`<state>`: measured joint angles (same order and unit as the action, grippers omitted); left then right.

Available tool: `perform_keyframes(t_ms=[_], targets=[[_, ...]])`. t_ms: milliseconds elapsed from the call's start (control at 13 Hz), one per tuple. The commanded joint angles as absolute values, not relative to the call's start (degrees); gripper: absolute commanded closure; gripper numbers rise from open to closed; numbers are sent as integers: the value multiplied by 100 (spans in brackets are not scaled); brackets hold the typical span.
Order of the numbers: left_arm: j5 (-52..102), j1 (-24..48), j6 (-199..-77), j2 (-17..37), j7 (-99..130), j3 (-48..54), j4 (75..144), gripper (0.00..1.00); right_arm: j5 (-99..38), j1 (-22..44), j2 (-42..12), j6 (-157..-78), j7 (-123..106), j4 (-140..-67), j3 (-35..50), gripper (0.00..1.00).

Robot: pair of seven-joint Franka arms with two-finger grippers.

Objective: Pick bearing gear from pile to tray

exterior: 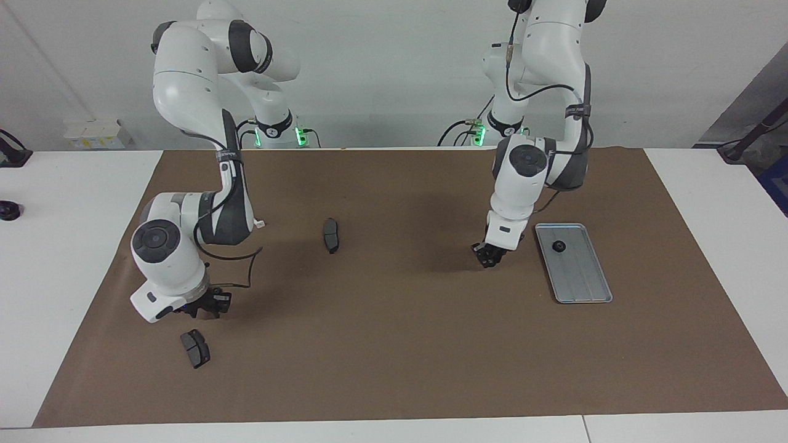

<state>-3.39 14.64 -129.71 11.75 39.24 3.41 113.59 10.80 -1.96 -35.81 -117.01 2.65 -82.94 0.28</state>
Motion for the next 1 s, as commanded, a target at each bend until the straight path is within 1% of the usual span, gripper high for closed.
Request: perform_keyframes(t_ms=[0,230,383,537,767,920], targets=[[-256,864,-12316,581,3255,378,11461,100,793,-264,-3314,-11672,395,-8657,123,48],[88,29,-12015,422,1903,352,11539,100,554,-281,-3165,-11689,615,-8972,123,48],[88,-473,-12181,291,1225,343,11899,100,545,-351,-2946,-11742,624,-9315,123,48],[88,-763,-12514,159,1011,343,12303,100,545,-413,-2752,-11768,606,-9614,123,48],[88,-844,-13164,132,940,343,12874,100,545,-439,-2628,-12083,598,-9992,123,49],[88,-835,-13499,219,932,343,13069,100,545,-475,-2610,-12383,615,-10151,123,49]])
